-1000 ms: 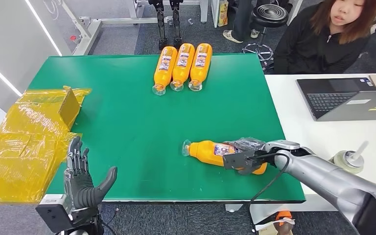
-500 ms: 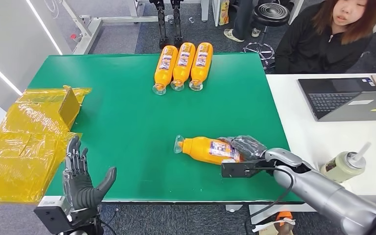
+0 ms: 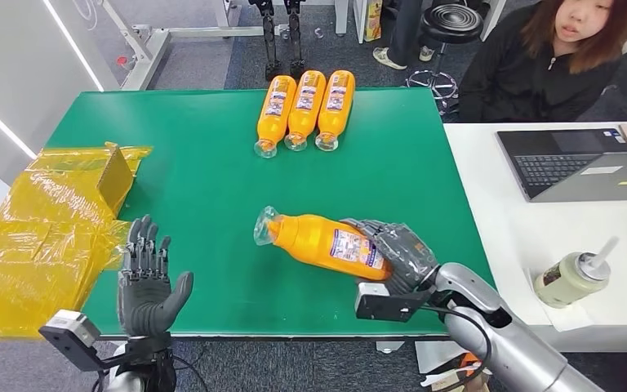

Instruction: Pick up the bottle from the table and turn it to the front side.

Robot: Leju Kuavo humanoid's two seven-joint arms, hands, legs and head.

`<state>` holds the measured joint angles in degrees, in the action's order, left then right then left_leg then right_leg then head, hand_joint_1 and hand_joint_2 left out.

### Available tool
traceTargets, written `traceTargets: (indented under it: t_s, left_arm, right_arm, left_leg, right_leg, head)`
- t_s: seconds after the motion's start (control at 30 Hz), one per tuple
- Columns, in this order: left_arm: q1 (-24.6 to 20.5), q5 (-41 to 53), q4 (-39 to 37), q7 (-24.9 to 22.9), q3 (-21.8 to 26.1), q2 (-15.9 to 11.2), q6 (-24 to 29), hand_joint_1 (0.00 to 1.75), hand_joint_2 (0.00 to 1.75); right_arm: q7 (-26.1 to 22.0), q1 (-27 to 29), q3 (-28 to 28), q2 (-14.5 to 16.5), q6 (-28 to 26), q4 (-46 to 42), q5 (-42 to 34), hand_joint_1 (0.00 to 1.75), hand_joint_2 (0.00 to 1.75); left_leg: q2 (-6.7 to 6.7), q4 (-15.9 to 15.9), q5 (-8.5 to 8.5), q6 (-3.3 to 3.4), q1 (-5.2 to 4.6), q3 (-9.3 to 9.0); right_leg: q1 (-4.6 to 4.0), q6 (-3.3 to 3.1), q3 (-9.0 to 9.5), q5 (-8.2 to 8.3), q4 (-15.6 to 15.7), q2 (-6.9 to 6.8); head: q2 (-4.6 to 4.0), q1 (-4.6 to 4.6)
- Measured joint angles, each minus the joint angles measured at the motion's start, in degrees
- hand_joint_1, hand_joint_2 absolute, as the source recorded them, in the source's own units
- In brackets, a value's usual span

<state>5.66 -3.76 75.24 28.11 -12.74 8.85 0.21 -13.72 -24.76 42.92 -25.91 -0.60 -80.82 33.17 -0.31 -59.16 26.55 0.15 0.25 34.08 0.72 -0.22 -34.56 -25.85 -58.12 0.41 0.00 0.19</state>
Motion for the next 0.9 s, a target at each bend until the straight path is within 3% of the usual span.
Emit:
traceTargets:
  t_s: [0.23, 0.67, 0.9]
  left_arm:
    - [0.2, -17.7, -1.0, -5.1, -0.4, 0.3, -12.4, 0.00, 1.75]
    - [0.2, -19.0, -1.1, -6.0, -1.9, 0.2, -13.6, 0.00, 1.75]
    - [-0.9, -16.9, -1.5, -6.0, -4.9, 0.3, -11.9, 0.00, 1.75]
  right_arm:
    - [-0.4, 3.7, -1.3, 5.5, -0.7, -0.6, 4.2, 1.75, 1.75]
    - [-0.3, 7.2, -2.8, 8.6, -1.4, -2.1, 6.7, 1.75, 1.75]
    - [-0.5, 10.8, -3.0, 14.0, -1.8, -3.7, 9.4, 1.75, 1.75]
  left_leg:
    - [0.02, 0.0, 0.00, 0.00, 0.01, 0.00]
    - [-0.02, 0.0, 0.00, 0.00, -0.01, 0.01]
    - [0.04, 0.1, 0.00, -0.02, 0.01, 0.01]
  right_leg:
    - [-0.01, -0.01, -0.03, -0.02, 0.0, 0.01]
    - [0.01, 0.00, -0.03, -0.03, 0.0, -0.03]
    - [-0.01, -0.05, -0.07, -0.07, 0.0, 0.03]
  head:
    - [0.00, 0.00]
    - [0.00, 0.01]
    - [0.00, -0.01]
